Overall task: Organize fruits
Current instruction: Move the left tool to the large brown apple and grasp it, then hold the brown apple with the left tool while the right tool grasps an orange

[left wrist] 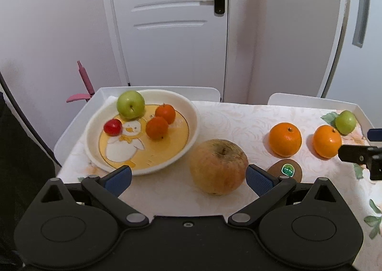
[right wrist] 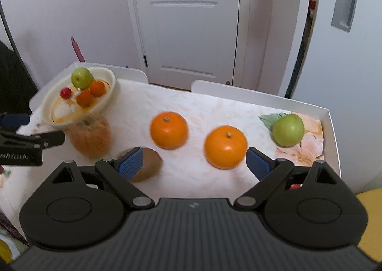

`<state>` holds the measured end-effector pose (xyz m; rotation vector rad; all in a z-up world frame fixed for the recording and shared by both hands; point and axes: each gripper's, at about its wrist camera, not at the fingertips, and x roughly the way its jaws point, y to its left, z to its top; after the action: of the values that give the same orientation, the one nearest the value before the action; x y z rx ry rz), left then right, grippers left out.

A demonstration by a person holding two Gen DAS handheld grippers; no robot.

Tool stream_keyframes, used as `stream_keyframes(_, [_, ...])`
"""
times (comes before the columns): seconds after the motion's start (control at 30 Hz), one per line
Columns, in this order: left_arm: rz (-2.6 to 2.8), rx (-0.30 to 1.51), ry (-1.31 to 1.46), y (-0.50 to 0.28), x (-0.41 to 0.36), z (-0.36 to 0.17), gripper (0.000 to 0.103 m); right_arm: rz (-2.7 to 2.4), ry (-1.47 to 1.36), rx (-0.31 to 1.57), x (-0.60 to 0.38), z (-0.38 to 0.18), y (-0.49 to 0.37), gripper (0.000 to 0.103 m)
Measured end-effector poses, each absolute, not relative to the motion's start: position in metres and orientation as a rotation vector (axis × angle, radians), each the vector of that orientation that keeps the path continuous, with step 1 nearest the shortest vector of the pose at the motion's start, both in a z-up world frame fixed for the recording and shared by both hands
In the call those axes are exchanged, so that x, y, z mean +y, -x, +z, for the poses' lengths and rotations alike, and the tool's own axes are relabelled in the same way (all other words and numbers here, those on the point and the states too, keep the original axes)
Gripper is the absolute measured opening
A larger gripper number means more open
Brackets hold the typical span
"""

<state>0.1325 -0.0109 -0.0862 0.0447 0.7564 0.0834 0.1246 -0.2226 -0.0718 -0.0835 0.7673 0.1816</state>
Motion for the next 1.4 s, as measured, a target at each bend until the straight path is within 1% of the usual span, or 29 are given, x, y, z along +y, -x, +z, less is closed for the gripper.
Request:
stream_keyframes(0.27, [0.143,0.742,-0.066,-0.153,-0.037,-0.116,0.103,0.224,0.088,0.76,-0.252,-0.103,-0.144,0.103])
stream_keyframes(0.4, [0.164,0.738,-0.089,-0.161,-0.045,-0.129,0.101,0.236,0.088,0.758,-0.26,-0.115,-0.154,0.103])
stream_keyframes(0.47, [0.173,0.745,-0.086,-0.166,-0.047,-0.135,0.097,0.236,0.092,0.759,-0.261,-0.12,-0.159,0.103])
stream_keyframes(0.53, [0.169,0.754,-0.068,-0.171,-0.048,-0.139,0.088,0.241,0.093,0.76,-0.262,-0.124,-0.163,0.103])
stream_keyframes(0.63, [0.164,0.76,-0.064,-0.176,-0.051,-0.143,0.079,0.25,0.091,0.766,-0.262,-0.128,-0.168,0.103])
stream_keyframes(0.97, [0.156,0.755,-0.058,-0.176,-0.051,-0.144,0.079,0.253,0.092,0.775,-0.258,-0.134,-0.179,0.102])
stream_keyframes(1.0, [0.155,0.755,-0.056,-0.176,-0.05,-0.143,0.079,0.254,0.093,0.774,-0.258,-0.134,-0.18,0.1])
stream_keyframes(1.03, [0.153,0.756,-0.055,-0.176,-0.05,-0.143,0.079,0.255,0.095,0.776,-0.257,-0.134,-0.181,0.093])
stream_keyframes(1.07, [0.15,0.756,-0.055,-0.176,-0.049,-0.143,0.079,0.255,0.095,0.783,-0.256,-0.134,-0.182,0.091])
stream_keyframes(1.2, [0.148,0.761,-0.062,-0.174,-0.048,-0.143,0.079,0.247,0.095,0.783,-0.255,-0.135,-0.184,0.086])
stream_keyframes(1.3, [0.152,0.762,-0.06,-0.169,-0.045,-0.142,0.078,0.24,0.109,0.778,-0.253,-0.134,-0.184,0.078])
stream_keyframes(1.4, [0.166,0.747,-0.048,-0.16,-0.042,-0.139,0.078,0.23,0.092,0.782,-0.254,-0.132,-0.184,0.077])
